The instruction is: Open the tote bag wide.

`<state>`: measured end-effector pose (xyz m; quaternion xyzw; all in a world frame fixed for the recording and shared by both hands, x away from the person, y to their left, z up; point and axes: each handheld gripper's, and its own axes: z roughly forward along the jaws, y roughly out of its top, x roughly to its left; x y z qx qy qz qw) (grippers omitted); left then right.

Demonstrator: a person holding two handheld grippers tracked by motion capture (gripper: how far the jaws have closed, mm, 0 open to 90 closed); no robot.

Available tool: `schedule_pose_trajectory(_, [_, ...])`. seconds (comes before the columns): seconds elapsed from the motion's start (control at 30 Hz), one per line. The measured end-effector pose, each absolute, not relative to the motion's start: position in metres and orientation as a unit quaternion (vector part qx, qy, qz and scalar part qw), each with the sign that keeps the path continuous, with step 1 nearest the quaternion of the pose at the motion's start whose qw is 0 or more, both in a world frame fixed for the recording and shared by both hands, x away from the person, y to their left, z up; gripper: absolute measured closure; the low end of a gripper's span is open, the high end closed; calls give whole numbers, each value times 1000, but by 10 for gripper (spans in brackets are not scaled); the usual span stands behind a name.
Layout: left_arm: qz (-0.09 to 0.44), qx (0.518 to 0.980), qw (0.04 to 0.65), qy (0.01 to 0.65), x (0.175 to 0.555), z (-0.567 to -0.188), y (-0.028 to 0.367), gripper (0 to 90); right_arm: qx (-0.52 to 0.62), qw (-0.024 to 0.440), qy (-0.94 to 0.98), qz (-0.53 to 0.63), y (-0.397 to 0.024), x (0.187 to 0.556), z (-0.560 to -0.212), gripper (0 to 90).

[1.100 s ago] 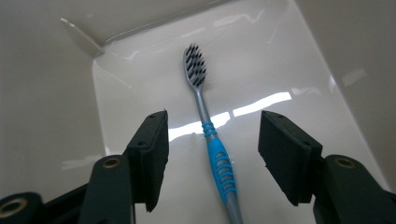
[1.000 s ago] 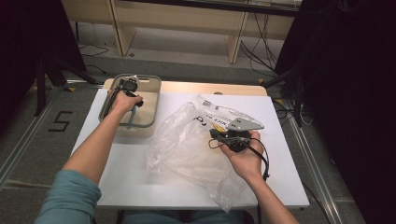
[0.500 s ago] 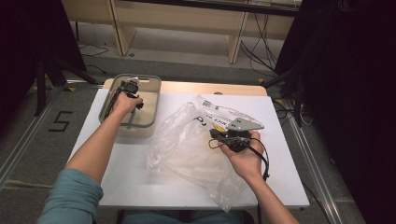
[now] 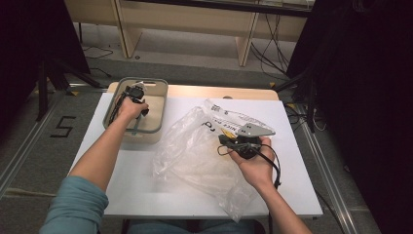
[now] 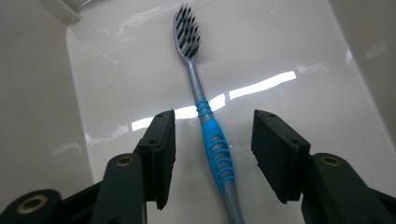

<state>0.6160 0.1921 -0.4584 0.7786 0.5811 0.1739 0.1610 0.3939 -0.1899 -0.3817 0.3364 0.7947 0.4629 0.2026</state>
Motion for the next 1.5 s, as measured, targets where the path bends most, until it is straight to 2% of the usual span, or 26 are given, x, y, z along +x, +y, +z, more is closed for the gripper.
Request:
schedule_pose_trajectory(1.07, [133,775,174,593,619,-462,196,663,338,203,795,462,-190,394,-383,900])
schedule_pose_trajectory(1.5, [132,777,169,592,619,-462,195,733,337,203,795,462,-190,394,-382,900])
